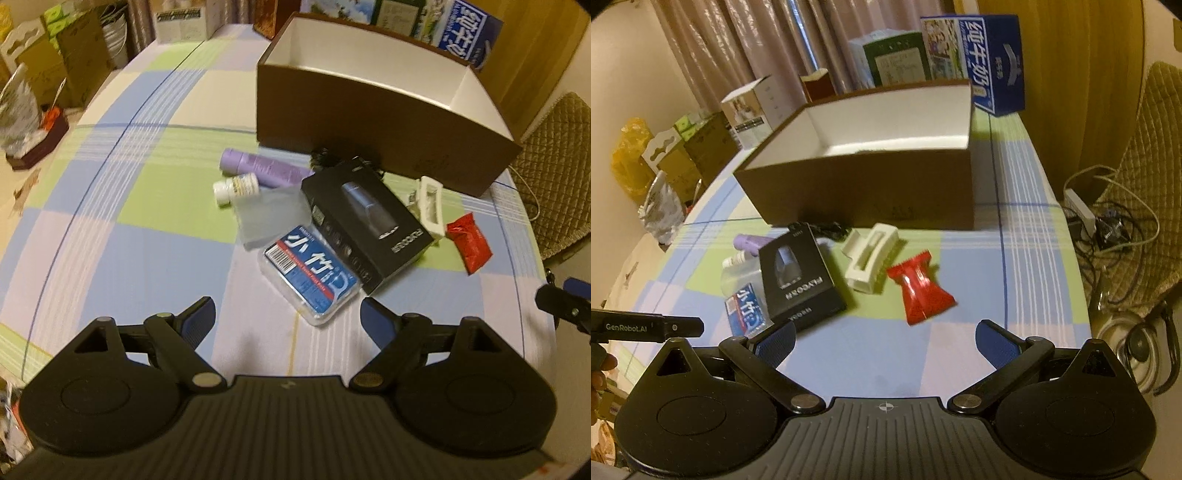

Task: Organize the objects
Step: 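Grasp the blue toothbrush pack with the left tool while the right tool grasps the black shaver box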

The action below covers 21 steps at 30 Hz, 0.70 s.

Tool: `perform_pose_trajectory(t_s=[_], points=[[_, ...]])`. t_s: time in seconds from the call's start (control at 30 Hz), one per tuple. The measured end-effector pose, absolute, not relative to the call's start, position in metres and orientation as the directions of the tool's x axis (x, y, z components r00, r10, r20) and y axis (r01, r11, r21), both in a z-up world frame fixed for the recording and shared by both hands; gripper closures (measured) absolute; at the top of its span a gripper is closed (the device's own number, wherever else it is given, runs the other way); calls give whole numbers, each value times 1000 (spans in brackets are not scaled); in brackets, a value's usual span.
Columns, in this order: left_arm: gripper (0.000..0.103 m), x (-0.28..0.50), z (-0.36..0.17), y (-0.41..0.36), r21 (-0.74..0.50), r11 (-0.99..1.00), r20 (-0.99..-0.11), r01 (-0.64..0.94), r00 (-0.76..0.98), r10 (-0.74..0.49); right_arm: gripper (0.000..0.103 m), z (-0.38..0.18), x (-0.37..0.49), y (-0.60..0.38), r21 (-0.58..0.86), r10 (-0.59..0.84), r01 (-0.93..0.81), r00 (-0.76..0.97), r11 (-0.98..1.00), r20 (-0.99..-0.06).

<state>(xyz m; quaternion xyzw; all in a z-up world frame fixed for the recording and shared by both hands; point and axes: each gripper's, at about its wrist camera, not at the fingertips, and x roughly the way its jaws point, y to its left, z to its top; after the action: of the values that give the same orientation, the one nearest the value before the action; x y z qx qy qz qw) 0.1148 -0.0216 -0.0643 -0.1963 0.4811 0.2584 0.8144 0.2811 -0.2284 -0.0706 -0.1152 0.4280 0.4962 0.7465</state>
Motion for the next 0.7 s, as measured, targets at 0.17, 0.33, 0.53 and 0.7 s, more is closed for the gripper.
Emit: perform_pose_trajectory(t_s=[0.17, 0.33, 0.53, 0.7], points=[[20, 125, -84, -10, -94, 761, -891, -642, 395, 223, 2, -78, 286, -231, 252, 621, -816, 160, 521, -767], [20, 143, -102, 3, -94, 742, -891, -664, 388, 235, 2, -82, 295, -236, 242, 596, -784, 193, 571, -780], [20, 163, -124, 14, -83, 738, -894, -670, 377, 242, 2, -83, 304, -241, 234, 575, -752, 227, 617, -786], [20, 173, -134, 20, -102, 734, -892, -672, 389, 231, 2, -86, 307, -239, 228, 554, -738, 230, 636, -800]])
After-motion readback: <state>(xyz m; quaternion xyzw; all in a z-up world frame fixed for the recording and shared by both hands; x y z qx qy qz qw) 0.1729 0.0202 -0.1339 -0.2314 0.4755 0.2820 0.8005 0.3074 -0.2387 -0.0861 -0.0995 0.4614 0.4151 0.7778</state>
